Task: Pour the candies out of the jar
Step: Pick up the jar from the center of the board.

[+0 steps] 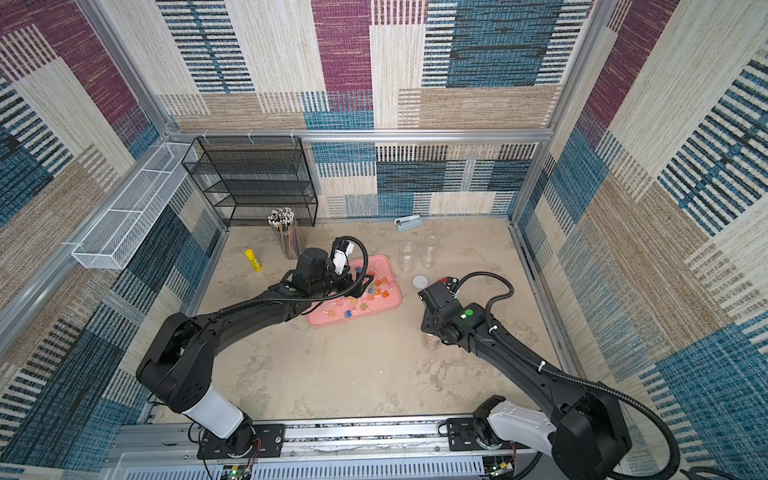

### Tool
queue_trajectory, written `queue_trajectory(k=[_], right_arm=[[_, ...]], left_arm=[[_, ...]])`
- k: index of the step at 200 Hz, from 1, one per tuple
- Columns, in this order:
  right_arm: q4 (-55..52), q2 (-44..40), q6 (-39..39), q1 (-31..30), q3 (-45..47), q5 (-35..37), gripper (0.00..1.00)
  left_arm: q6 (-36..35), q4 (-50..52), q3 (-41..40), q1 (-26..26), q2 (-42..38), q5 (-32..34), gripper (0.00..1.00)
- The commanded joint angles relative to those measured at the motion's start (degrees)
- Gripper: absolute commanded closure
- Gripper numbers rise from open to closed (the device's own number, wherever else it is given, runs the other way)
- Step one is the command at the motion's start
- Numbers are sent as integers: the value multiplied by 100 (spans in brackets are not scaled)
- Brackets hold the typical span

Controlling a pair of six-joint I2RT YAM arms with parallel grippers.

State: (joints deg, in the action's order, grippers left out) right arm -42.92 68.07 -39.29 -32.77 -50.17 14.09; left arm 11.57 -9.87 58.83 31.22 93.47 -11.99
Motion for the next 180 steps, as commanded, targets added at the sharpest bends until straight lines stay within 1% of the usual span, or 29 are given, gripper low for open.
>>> queue_trajectory(k=[1, 14, 26, 44, 55, 73, 82, 106, 116, 125, 147, 166, 180], right_arm=[[841, 456, 759, 31, -500, -357, 60], [1015, 815, 1079, 106, -882, -573, 60], [1208, 1092, 1348, 201, -1189, -856, 60], [1491, 1516, 1713, 406, -1637, -1402, 59], [1557, 1806, 1919, 562, -1974, -1905, 59], [1510, 2233, 2210, 773, -2555, -2547, 59], [1453, 2429, 2355, 843, -2861, -2808, 59], [1385, 2790, 2613, 1002, -3469, -3459, 59], [1304, 2919, 2724, 1057, -3715, -3644, 59], [1178, 3032, 2828, 1088, -3948, -3816, 60], [1001, 3243, 3009, 1115, -4391, -4326, 60], [958, 3317, 3067, 1115, -4515, -4906, 60], [895, 3335, 3083, 1115, -4557, -5142, 61]], left_arm=[[13, 176, 71, -112, -157, 46, 1], [-76, 289, 98, -198, -270, -3, 1], [-209, 340, 56, -247, -408, 121, 1], [-486, 356, -36, -281, -615, 572, 1], [-707, 451, -25, -297, -712, 751, 1], [-1002, 661, 57, -309, -849, 937, 1], [-1166, 729, 68, -310, -908, 905, 1], [-1602, 607, -64, -355, -1059, 477, 1], [-1703, 410, -185, -403, -1144, 78, 1], [-1752, 304, -216, -498, -1158, -432, 1], [-1889, 532, 91, -668, -1032, -1501, 2], [-2055, 710, 380, -684, -903, -2049, 2], [-2136, 799, 554, -688, -821, -2426, 2]])
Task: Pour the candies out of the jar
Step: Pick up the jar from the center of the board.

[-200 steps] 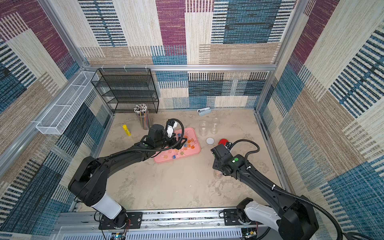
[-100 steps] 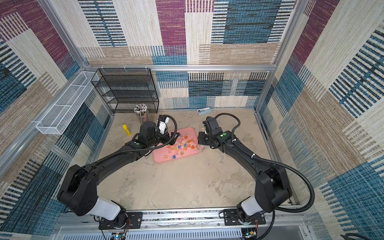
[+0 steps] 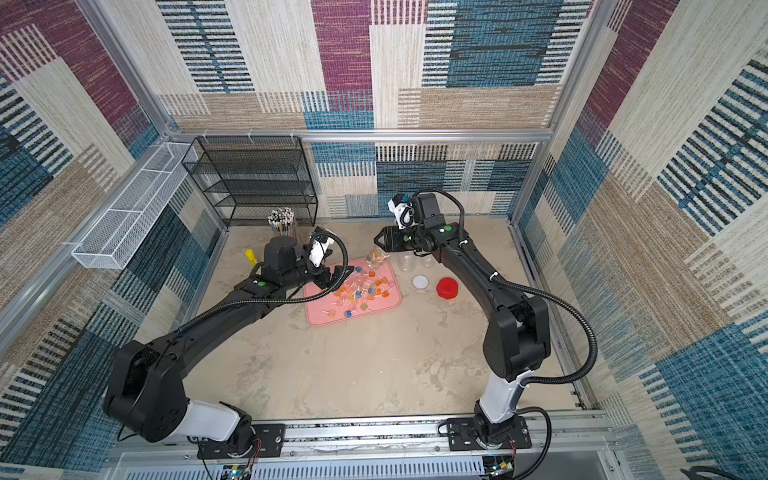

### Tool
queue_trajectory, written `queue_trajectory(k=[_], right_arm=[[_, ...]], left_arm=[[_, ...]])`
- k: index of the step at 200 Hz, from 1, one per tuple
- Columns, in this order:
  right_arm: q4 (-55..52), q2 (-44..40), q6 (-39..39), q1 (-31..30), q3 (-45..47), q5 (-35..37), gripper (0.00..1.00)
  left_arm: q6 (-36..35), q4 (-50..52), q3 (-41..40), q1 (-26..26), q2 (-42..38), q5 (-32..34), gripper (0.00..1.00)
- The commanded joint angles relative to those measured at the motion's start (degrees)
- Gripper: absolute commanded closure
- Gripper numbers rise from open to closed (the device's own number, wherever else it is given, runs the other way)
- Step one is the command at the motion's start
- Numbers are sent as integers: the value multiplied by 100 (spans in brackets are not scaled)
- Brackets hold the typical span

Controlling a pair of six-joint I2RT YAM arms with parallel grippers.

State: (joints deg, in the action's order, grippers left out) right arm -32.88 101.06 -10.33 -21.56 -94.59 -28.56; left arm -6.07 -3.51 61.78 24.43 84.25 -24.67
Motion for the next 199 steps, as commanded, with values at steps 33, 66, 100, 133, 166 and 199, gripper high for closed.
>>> queue_trajectory(k=[33, 66, 100, 133, 166, 199], right_arm=[[-120, -115, 181, -6, -53, -1390, 62], [-199, -234, 155, -6, -29, -1660, 64], [-240, -322, 151, -6, 9, -1833, 64], [-158, -321, 97, -6, 54, -1992, 65], [-96, -306, 66, 0, 24, -2081, 66], [98, -322, -70, 3, 107, -2293, 66]], left_arm=[[-598, 523, 723, -12, 380, -1677, 5], [-653, 702, 1028, -8, 660, -2058, 8], [-639, 723, 1104, -9, 795, -2163, 10], [-584, 694, 1097, -10, 816, -2259, 10], [-588, 707, 1111, -13, 861, -2287, 11], [-598, 806, 1192, -9, 938, -2272, 12]])
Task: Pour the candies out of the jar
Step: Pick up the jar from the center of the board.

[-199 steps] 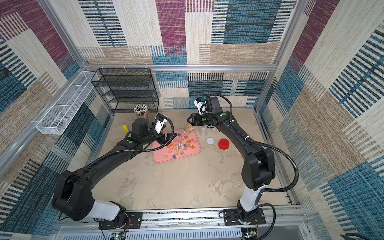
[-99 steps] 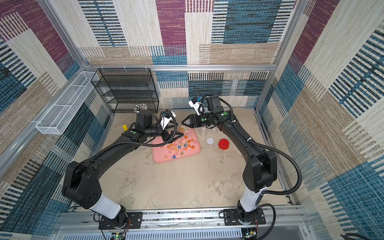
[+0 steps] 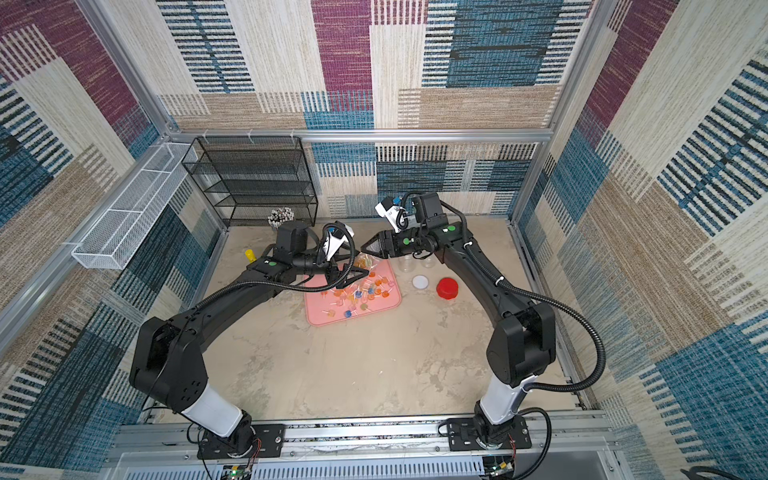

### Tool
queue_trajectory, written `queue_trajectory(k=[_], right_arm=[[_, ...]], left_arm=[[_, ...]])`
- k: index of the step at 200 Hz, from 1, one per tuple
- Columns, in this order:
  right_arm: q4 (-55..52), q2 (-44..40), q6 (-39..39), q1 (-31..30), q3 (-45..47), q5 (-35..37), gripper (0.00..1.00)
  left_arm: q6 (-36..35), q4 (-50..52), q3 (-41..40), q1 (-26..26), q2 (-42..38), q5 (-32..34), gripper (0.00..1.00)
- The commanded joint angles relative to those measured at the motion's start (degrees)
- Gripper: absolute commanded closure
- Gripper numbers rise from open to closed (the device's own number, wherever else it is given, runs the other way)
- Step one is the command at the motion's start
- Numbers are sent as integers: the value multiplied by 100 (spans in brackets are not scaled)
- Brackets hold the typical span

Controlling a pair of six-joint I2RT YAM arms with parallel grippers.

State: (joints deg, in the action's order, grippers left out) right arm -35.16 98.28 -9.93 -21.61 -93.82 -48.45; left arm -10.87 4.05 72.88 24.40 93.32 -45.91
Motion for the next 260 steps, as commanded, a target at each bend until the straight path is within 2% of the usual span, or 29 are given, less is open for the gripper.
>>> queue_trajectory(k=[1, 49, 116, 151, 233, 260], right_arm=[[325, -45, -107, 7, 31, -296, 66], [426, -56, -149, 11, 106, -315, 67], [616, -99, -270, 16, 143, -445, 68], [610, -103, -272, 16, 176, -400, 68], [587, -90, -237, 14, 188, -289, 67], [617, -91, -261, 25, 187, -266, 62]], left_arm=[[-121, 46, 79, -6, 29, -147, 13], [-122, 78, 86, -14, 54, -58, 24], [-130, 131, 110, -10, 117, -15, 23], [-128, 113, 100, -6, 83, 20, 38], [-143, 48, 12, -6, -16, 212, 51], [-129, 47, -4, -6, -38, 249, 67]])
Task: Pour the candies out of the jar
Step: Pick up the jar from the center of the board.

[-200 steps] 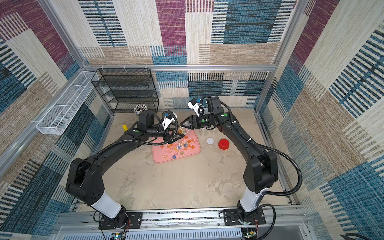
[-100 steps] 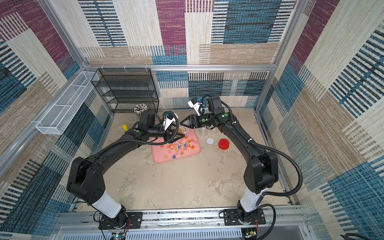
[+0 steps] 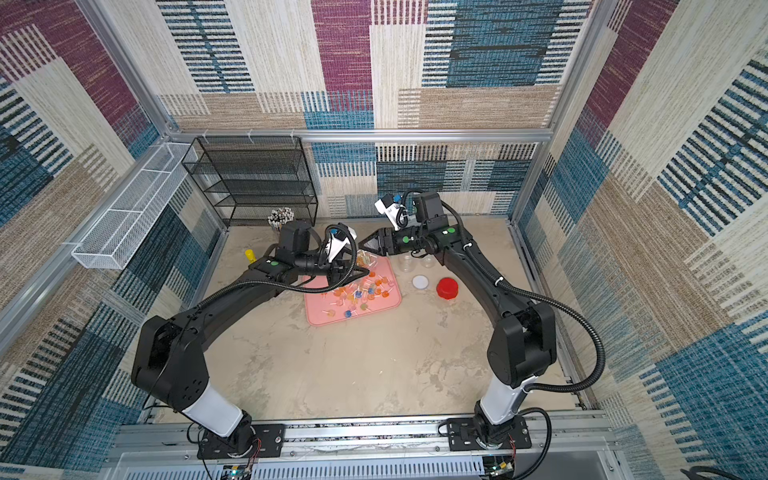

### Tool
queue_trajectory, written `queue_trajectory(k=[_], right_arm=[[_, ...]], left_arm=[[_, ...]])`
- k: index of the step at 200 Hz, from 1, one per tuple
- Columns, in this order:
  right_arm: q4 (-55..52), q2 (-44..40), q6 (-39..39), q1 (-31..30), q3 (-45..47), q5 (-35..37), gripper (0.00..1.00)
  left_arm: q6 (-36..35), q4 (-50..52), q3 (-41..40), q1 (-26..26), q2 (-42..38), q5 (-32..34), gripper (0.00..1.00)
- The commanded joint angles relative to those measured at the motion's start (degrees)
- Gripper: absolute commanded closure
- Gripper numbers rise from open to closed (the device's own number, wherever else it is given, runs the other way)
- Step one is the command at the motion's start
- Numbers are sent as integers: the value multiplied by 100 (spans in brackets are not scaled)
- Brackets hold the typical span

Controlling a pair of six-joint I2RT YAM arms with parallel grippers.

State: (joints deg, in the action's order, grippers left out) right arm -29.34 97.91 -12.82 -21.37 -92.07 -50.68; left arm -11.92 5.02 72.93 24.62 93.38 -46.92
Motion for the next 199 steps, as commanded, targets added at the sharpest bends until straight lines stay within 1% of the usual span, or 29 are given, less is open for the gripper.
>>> queue_trajectory(k=[1, 16, 29, 46, 64, 72, 94, 107, 116, 121, 125, 139, 153, 199], right_arm=[[39, -53, 26, 1, 13, -41, 62], [121, -53, -42, 1, 7, -56, 57], [258, -53, -138, 1, 9, -63, 48], [459, -70, -274, 10, 11, -8, 33], [696, -137, -501, 73, 169, 151, 20], [817, -189, -636, 116, 225, 264, 16], [1207, -439, -1013, 212, 495, 699, 14], [1358, -568, -1240, 220, 653, 1124, 14], [1545, -658, -1431, 214, 829, 1292, 15], [1677, -703, -1555, 211, 938, 1348, 16], [1766, -731, -1651, 201, 1015, 1385, 16], [1965, -786, -1878, 171, 1201, 1509, 18], [2043, -808, -1971, 87, 1315, 1764, 19], [2187, -830, -2080, -167, 1499, 2212, 19]], left_arm=[[-27, -47, -8, -32, -47, 350, 68], [-5, -70, -23, -29, -50, 340, 83], [21, -97, -31, -28, -54, 345, 100], [41, -62, -10, -28, -47, 363, 100], [62, -82, -53, -27, -64, 438, 100], [144, -160, -87, -27, -90, 523, 100], [336, -452, -266, -22, -185, 770, 100], [519, -652, -379, -6, -245, 987, 100], [592, -711, -427, 31, -278, 1179, 100], [607, -713, -430, 68, -287, 1308, 100], [608, -704, -436, 104, -301, 1619, 100], [510, -600, -419, 249, -297, 2082, 100], [425, -551, -424, 378, -304, 2460, 100], [410, -721, -551, 609, -404, 2946, 100]])
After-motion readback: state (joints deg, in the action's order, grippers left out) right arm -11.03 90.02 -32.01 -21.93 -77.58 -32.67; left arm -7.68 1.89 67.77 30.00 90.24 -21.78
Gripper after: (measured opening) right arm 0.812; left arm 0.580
